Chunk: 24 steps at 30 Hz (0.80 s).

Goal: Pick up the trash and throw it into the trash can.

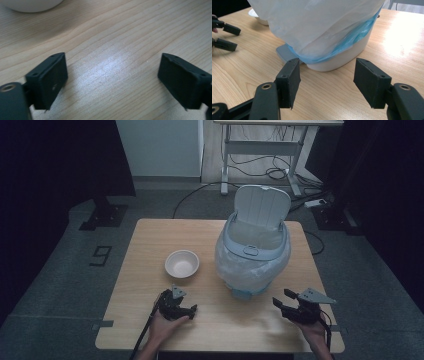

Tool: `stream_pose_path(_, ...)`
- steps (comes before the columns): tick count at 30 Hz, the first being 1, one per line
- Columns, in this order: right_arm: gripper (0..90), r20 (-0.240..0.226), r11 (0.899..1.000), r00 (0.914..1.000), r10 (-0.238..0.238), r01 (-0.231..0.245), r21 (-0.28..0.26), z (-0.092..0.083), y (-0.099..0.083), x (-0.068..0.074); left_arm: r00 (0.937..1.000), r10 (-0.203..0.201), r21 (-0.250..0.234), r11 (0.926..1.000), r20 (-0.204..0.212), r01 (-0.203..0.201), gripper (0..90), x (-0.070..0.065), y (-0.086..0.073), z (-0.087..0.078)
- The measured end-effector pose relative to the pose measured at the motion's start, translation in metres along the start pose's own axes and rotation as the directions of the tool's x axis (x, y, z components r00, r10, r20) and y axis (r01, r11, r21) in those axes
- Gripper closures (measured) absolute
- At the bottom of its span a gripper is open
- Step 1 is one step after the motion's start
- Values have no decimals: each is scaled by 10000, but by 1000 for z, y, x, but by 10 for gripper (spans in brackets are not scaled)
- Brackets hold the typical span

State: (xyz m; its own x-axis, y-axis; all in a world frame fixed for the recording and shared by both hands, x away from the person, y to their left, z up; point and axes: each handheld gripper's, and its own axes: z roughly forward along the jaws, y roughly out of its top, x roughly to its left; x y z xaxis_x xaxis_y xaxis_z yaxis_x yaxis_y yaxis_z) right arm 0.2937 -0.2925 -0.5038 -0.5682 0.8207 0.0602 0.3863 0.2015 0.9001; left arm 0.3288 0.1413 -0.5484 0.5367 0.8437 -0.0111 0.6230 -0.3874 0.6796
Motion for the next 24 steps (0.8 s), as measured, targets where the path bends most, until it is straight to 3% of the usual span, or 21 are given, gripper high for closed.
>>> stream_pose_path(5,375,39,9999,10000,-19,19,132,1,-2,-1,10000,-86,-472,9988,-1,86,146,-1,3,-8)
stream_pose_path(14,375,88,9998,10000,5,-7,192,1,-3,-2,9992,106,-1573,9874,-395,-167,160,0,7,-27)
stream_pose_path(24,375,106,9990,9999,-38,34,436,5,-6,-1,9990,30,-1475,9890,-437,-94,170,4,6,-27)
